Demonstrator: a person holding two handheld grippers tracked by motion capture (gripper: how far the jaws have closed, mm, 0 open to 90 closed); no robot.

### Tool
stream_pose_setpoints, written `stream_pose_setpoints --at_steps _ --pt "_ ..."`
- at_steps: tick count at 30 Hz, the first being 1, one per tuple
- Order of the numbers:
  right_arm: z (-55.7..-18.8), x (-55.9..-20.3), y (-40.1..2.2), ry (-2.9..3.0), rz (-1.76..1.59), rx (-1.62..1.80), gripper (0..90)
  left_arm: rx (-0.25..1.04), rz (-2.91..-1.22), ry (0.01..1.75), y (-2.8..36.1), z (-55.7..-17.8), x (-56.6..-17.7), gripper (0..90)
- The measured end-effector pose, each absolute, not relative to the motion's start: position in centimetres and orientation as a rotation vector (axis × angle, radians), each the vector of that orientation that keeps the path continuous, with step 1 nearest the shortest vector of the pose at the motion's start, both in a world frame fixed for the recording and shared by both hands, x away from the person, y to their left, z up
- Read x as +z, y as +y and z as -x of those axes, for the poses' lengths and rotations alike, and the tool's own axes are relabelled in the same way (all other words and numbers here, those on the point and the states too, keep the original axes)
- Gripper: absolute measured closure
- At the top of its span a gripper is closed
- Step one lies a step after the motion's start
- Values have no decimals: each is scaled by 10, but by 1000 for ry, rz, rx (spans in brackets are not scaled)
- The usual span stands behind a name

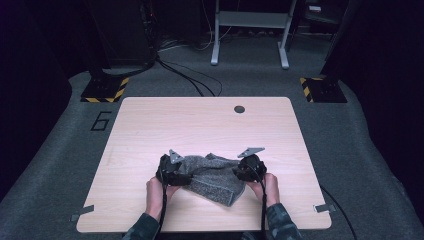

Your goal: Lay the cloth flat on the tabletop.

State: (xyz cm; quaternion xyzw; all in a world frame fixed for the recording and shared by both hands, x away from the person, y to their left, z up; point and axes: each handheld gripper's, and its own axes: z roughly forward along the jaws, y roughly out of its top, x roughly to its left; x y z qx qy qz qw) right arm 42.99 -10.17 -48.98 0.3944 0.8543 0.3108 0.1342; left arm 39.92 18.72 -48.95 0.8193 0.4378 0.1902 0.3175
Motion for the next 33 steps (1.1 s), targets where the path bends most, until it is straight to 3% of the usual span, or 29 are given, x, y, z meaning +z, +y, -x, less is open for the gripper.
stream_pose_setpoints --at_steps 11,24,33 --pt "-434 -504 -103 2509 -1196 833 739 477 -2171 1196 193 -409 -507 257" --pt "-395 -500 -119 2517 -1320 801 750 421 -2194 1147 190 -417 -513 256" --pt "-396 -493 -130 2565 -1348 859 647 400 -2104 1137 201 -412 -497 225"
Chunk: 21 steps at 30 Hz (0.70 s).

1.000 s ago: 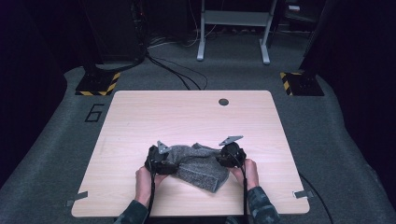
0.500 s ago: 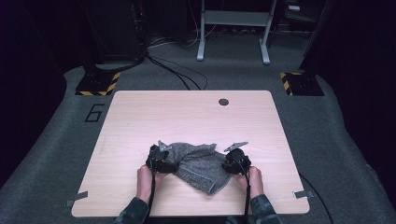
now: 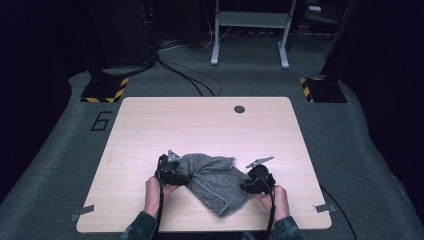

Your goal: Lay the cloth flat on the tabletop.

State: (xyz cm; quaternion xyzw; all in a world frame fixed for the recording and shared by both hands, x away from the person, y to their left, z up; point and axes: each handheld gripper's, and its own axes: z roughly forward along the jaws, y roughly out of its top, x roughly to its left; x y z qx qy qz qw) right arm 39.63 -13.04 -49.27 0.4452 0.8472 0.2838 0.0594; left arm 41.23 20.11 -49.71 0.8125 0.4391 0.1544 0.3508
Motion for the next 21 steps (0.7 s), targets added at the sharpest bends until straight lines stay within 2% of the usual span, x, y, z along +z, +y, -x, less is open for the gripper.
stream_pose_setpoints --at_steps 10,15,21 --pt "-444 -460 -120 2425 -1357 991 600 461 -2067 1260 231 -438 -485 224" --pt "-470 -465 -103 2419 -1397 964 570 489 -2129 1316 232 -458 -497 236" --pt "-483 -485 -91 2472 -1451 886 546 482 -2163 1346 229 -460 -506 240"
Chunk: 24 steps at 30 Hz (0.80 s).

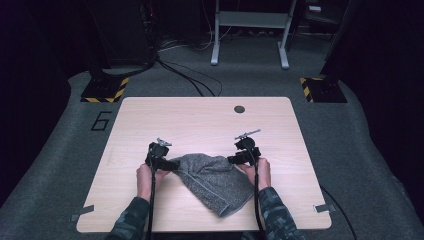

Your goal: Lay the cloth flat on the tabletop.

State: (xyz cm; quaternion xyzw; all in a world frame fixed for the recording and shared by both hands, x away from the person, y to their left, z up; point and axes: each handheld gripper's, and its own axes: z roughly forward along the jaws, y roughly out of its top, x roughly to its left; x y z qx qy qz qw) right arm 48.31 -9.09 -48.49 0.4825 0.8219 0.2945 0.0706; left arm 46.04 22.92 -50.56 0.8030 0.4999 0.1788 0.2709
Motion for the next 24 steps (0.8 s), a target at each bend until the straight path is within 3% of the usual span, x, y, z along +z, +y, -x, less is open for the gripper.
stream_pose_setpoints --at_steps 9,13,14,19,24 --pt "-489 -499 -84 2473 -1425 784 537 471 -2160 1334 231 -456 -512 252" --pt "-487 -499 -82 2469 -1371 753 580 464 -2162 1331 232 -455 -512 257" --pt "-486 -499 -82 2474 -1354 749 635 462 -2162 1324 233 -455 -512 258" --pt "-487 -498 -82 2498 -1349 746 700 462 -2160 1301 236 -453 -513 263" --pt "-489 -499 -89 2516 -1391 805 836 457 -2159 1301 238 -453 -512 295"
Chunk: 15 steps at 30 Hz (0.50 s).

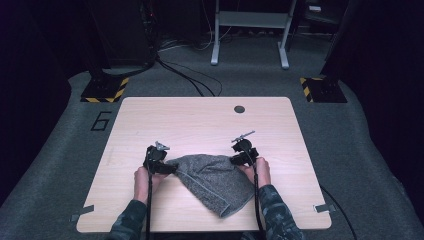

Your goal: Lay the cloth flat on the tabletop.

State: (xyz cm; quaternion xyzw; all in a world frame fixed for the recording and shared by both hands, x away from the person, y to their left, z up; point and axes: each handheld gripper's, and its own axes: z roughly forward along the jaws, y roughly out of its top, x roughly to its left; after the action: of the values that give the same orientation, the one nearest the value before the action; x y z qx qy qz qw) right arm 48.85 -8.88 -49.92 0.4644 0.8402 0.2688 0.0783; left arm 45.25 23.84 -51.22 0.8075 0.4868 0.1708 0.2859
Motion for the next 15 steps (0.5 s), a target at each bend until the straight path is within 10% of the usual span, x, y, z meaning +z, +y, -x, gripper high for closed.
stream_pose_setpoints --at_steps 15 --pt "-487 -502 -101 2466 -1444 937 883 472 -2190 1233 229 -451 -508 797"
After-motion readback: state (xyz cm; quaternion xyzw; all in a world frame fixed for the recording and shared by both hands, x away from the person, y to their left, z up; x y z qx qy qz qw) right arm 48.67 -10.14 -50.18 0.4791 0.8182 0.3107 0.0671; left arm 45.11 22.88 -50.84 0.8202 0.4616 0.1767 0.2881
